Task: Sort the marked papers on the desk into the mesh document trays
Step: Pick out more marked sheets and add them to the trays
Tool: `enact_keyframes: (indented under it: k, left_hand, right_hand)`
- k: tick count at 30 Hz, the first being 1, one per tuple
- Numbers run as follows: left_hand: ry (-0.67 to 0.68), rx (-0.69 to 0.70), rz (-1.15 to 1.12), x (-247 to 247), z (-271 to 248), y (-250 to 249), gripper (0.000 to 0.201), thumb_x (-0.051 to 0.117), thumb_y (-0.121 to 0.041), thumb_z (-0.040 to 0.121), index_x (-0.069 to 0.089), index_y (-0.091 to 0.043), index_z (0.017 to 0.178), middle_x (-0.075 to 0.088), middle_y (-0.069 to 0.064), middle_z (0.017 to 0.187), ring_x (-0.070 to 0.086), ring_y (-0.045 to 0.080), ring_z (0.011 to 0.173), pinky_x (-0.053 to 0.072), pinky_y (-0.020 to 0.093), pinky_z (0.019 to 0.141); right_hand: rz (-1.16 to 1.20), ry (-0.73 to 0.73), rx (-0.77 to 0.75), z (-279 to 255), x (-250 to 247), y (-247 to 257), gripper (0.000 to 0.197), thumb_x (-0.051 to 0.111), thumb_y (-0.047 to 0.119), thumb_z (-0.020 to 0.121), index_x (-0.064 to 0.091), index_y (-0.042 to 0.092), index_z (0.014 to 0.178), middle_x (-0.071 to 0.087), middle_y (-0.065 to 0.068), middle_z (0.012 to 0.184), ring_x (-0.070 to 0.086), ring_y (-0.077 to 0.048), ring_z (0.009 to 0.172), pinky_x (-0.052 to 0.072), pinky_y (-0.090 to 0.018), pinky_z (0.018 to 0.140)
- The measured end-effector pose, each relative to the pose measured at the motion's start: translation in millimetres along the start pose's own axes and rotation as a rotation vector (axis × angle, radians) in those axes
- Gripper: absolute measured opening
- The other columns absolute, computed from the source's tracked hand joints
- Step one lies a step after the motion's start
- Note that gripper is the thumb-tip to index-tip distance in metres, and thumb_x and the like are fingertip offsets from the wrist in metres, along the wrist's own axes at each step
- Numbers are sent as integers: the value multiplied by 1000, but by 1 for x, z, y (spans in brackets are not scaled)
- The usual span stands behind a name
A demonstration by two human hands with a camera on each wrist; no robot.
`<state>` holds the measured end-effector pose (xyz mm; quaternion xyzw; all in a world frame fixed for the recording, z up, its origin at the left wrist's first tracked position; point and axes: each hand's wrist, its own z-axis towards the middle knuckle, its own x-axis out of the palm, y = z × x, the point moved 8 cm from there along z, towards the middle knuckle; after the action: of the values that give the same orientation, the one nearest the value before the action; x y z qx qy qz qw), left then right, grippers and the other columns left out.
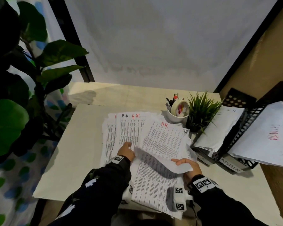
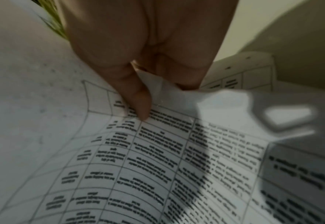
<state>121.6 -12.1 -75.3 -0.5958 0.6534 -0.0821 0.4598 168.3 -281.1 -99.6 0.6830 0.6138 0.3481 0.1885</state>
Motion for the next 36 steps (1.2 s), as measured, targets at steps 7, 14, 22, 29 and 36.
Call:
enact_keyframes:
  k: [7, 14, 22, 29, 36]
  left_hand:
    - [-16, 61, -177, -5, 3, 9, 41, 48, 10, 76, 51, -22, 50, 49, -1, 53, 43, 20, 58, 36, 25, 61]
    - [64, 15, -396, -12, -1, 35, 51, 46, 24, 70, 56, -17, 40, 47, -3, 35, 36, 15, 49, 25, 21, 54]
    - [-219, -19, -292, -36, -13, 28, 37, 40, 8, 74, 62, -18, 60, 71, 5, 88, 61, 25, 82, 49, 31, 79]
    - [-298, -237, -145, -48, -8, 42, 79, 75, -30, 70, 34, -3, 132, 48, 20, 133, 52, 39, 118, 43, 45, 101]
    - [-249, -4, -52, -51, -7, 38, 27, 57, -11, 85, 47, -12, 59, 51, 6, 63, 50, 26, 75, 32, 25, 56]
  right_hand:
    - [28, -130, -27, 4, -4, 11, 23, 58, -13, 74, 68, -4, 92, 63, -25, 105, 57, -43, 109, 45, -48, 96]
    - [137, -182, -64, 21, -1, 20, 62, 49, -20, 71, 53, 3, 128, 65, -18, 110, 61, -35, 101, 48, -38, 85]
    - [-80, -153, -86, 13, 9, 39, 20, 47, -9, 85, 53, 6, 73, 56, -5, 47, 45, -23, 62, 45, -20, 52]
    - [27, -149, -37, 9, 3, 15, 51, 53, -22, 60, 59, 9, 101, 60, -6, 47, 50, -25, 61, 43, -31, 57]
    - [72, -87, 3, 0, 16, 18, 37, 64, -18, 60, 60, -10, 95, 63, -7, 52, 59, -27, 59, 52, -31, 59]
